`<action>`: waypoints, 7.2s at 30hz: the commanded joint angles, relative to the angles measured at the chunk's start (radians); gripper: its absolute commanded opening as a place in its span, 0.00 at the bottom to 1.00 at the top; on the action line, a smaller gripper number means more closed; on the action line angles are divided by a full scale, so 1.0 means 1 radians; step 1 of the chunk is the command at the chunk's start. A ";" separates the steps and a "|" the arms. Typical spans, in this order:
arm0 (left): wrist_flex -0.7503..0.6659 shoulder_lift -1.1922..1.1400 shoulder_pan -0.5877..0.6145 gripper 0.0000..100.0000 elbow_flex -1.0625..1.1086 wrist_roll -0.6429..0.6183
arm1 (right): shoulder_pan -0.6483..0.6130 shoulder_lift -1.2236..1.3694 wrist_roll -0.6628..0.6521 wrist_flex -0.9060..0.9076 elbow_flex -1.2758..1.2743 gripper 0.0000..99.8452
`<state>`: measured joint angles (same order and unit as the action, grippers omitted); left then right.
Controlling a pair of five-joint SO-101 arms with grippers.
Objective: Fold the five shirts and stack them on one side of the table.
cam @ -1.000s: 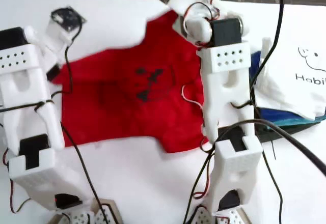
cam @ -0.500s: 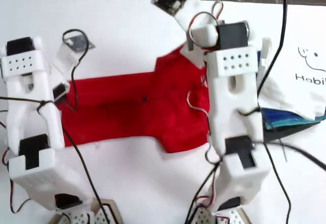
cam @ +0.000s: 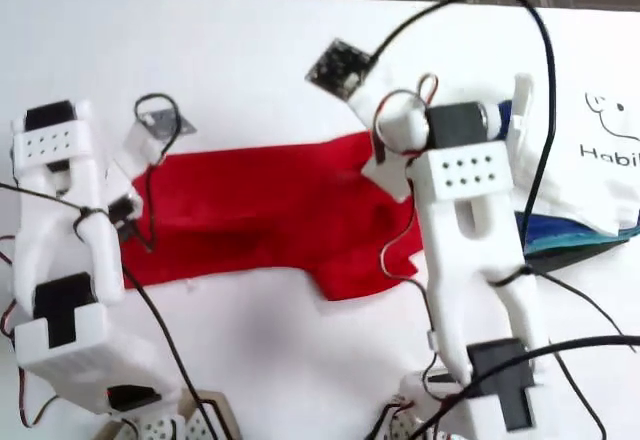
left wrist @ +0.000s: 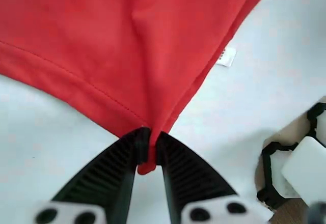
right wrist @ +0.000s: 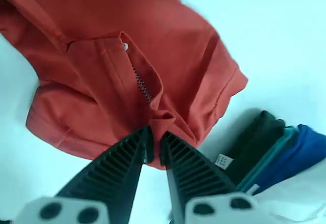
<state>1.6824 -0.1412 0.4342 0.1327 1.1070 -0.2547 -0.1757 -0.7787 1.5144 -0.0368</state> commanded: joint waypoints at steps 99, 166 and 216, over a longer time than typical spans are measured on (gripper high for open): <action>0.103 -1.071 0.066 0.14 -1.804 -0.491 | -0.070 0.387 0.126 -0.053 0.407 0.15; 0.095 -1.112 -0.081 0.13 -1.560 -0.773 | -0.302 -0.070 0.006 -0.367 -0.606 0.02; 0.097 -1.151 -0.086 0.13 -1.567 -0.773 | -0.122 0.842 -0.204 0.054 0.787 0.19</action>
<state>1.7699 -1.2889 0.3529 -1.4262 0.3383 -0.4051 0.7327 -0.9812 1.5313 0.6782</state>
